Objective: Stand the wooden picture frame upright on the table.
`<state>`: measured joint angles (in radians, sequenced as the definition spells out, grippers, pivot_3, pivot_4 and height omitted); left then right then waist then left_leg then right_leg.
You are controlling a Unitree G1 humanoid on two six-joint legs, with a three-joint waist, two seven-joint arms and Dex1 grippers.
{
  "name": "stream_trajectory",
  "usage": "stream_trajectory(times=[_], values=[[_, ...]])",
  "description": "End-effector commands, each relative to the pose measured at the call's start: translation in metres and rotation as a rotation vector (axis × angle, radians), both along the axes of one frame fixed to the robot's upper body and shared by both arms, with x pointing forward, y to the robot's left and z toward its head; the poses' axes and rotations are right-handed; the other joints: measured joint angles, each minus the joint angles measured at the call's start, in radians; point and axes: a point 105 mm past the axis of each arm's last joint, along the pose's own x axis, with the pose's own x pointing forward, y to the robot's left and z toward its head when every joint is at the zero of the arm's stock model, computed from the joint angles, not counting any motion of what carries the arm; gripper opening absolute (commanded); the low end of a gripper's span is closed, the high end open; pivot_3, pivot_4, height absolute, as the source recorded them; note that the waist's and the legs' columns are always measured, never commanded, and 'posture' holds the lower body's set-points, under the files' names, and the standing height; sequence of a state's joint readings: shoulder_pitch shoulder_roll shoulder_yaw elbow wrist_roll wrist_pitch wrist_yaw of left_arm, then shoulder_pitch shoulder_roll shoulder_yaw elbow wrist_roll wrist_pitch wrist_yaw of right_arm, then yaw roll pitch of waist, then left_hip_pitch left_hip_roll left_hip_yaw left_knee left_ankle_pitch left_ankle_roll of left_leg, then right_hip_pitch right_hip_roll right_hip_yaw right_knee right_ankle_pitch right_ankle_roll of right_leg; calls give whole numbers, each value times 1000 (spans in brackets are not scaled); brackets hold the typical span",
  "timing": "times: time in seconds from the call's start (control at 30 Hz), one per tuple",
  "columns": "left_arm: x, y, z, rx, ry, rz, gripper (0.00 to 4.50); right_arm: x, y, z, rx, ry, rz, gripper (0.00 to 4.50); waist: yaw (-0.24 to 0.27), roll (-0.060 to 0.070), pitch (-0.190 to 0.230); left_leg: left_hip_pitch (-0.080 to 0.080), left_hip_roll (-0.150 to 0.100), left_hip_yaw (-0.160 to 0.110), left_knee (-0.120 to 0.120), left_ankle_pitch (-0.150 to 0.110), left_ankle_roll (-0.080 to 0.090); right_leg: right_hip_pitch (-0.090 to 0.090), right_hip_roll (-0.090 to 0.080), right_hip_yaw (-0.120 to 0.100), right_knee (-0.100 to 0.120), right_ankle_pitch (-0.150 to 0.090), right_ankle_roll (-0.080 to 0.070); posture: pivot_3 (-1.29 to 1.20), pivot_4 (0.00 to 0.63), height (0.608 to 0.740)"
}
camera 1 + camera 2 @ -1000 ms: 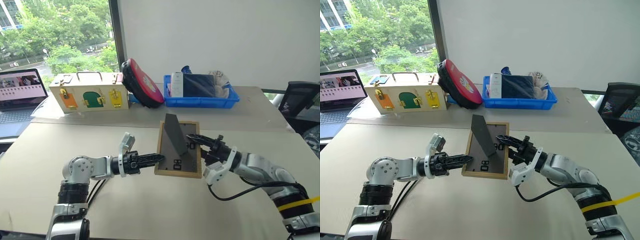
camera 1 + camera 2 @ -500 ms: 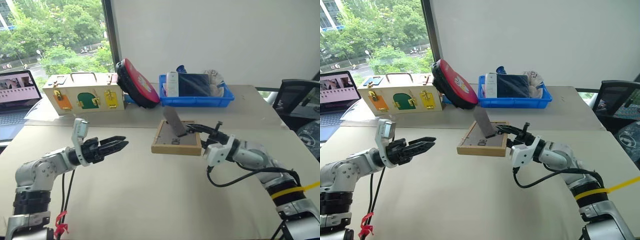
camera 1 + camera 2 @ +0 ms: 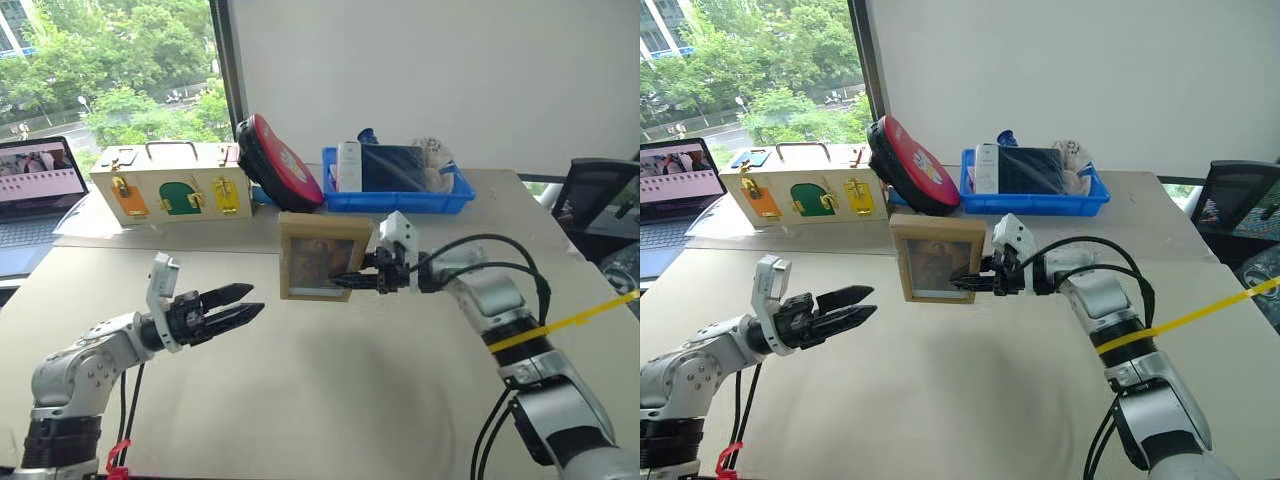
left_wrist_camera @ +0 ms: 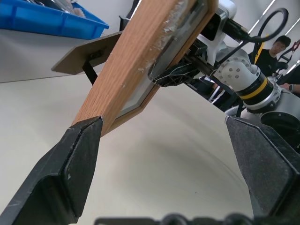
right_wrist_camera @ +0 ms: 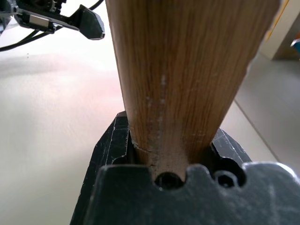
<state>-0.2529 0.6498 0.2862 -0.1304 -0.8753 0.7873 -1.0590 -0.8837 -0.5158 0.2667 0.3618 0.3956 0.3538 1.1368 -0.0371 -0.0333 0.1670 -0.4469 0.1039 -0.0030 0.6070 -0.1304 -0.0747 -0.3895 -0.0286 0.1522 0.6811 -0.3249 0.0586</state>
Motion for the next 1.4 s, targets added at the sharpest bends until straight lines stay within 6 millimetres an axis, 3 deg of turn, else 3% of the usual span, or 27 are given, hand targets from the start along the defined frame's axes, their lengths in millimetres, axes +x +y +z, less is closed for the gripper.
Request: stream_trajectory(times=[0.03, 0.37, 0.9, 1.1, 1.13, 1.23, 1.33, 1.4], values=[[-3, 2, 9, 6, -49, 17, 4500, 10, -2, 16, 59, 50, -35, 1304, -1, 0, 0, 0, 0, 0, 0, 0, 0, 0, 0, 0, 0, 0, 0, 0, 150, 710], [-3, -1, 8, -1, -43, 24, 4500, 29, -10, -10, 105, 260, -160, 1304, -4, 0, 1, 0, 0, 0, 0, 0, 0, -1, 0, 0, 0, 0, 0, 0, 150, 710], [4, -3, 5, 3, -33, 35, 4500, -7, 2, -48, -63, 441, -26, 1304, -6, 0, 1, 0, 0, 0, 0, 0, 0, 0, 0, 0, 0, 0, 0, 0, 150, 710], [6, -5, 5, -1, -28, 35, 4500, -13, 2, -48, -50, 469, -39, 1304, -6, 0, 1, 0, 0, 0, 0, 0, 0, 0, 0, 0, 0, 0, 0, 0, 150, 710], [6, -5, 5, -1, -28, 35, 4500, -14, 2, -48, -49, 473, -36, 2311, -6, 0, 1, 0, 0, 0, 0, 0, 0, 0, 0, 0, 0, 0, 0, 0, 150, 710], [7, -5, 4, 3, -25, 31, 4500, -17, 0, -44, -32, 473, -47, 3107, -6, 0, 1, 0, 0, 0, 0, 0, 0, 0, 0, 0, 0, 0, 0, 0, 150, 710], [8, -5, 3, 10, -24, 28, 4500, -14, -9, -39, -7, 432, -107, 4210, -6, 0, 1, -1, 0, 0, 0, 0, 0, -1, 0, 0, 0, 0, 0, 0, 150, 710], [9, -5, 3, 10, -25, 27, 4500, -14, -18, -37, 11, 419, -147, 4438, -6, 0, 1, -1, 0, 0, 0, 0, 0, -1, 0, 0, 0, 0, 0, 0, 150, 710]])
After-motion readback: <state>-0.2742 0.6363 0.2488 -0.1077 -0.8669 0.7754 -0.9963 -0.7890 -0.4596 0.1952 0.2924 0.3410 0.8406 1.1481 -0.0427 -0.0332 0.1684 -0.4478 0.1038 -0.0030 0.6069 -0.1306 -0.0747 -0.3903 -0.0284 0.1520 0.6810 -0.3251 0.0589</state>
